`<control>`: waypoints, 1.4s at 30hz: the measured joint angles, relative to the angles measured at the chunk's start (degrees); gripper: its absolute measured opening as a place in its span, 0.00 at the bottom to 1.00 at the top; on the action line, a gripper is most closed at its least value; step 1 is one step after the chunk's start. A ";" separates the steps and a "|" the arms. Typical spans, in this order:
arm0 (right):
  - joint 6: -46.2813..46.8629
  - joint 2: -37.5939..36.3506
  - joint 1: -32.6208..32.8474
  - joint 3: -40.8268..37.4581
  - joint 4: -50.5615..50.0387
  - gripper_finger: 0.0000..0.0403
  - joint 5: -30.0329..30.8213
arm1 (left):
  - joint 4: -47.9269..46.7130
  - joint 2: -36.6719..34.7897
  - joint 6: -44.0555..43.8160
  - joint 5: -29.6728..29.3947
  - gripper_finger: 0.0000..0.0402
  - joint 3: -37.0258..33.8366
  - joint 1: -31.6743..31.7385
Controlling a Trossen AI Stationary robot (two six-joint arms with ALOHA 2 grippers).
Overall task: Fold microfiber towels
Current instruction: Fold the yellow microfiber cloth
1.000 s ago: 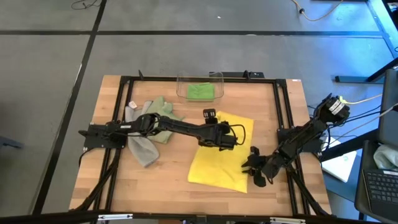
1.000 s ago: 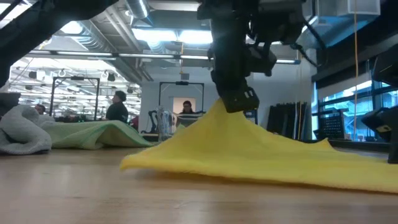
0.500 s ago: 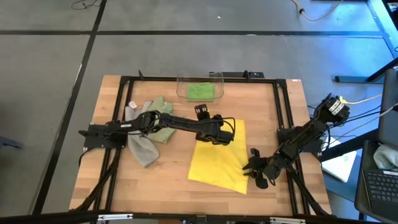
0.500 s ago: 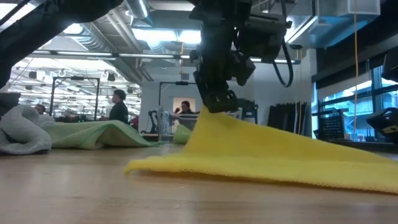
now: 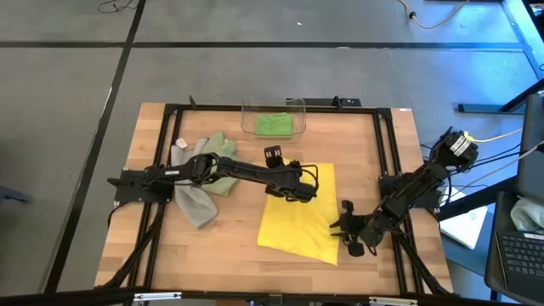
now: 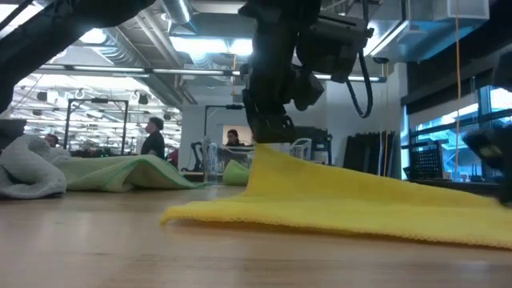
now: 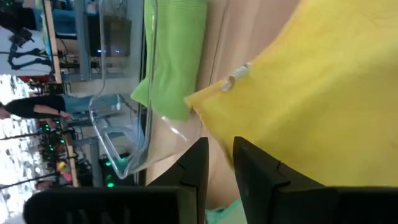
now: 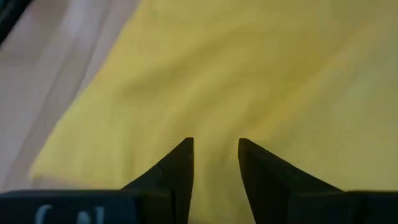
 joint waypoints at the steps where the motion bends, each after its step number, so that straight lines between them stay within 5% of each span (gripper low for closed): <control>1: -1.10 -0.77 0.00 0.63 -0.91 0.31 2.47 | 0.05 0.00 0.13 -0.03 0.17 0.00 -0.53; 8: -4.42 -5.30 -0.22 4.23 -10.26 0.25 14.70 | 0.79 -3.00 -0.93 -6.80 0.17 0.10 -7.82; 15: -5.36 -8.18 -7.27 4.69 -22.97 0.23 25.34 | 4.72 -3.81 -6.00 -1.24 0.17 -0.28 -15.14; 22: -15.09 -8.75 -24.30 2.31 -16.75 0.23 12.02 | 27.68 -3.08 -0.38 2.74 0.17 -12.79 -18.33; 26: -20.83 -8.53 -32.65 1.63 -10.80 0.23 -0.95 | 28.39 -3.08 -4.71 2.66 0.17 -17.53 -17.64; 33: -24.55 -8.17 -46.40 1.49 -14.77 0.23 -20.12 | 30.87 -3.43 -9.83 5.00 0.17 -22.09 -17.65; 42: -29.92 -7.51 -60.10 1.09 -16.40 0.23 -22.67 | 33.15 -3.75 -16.55 5.90 0.16 -23.34 -20.17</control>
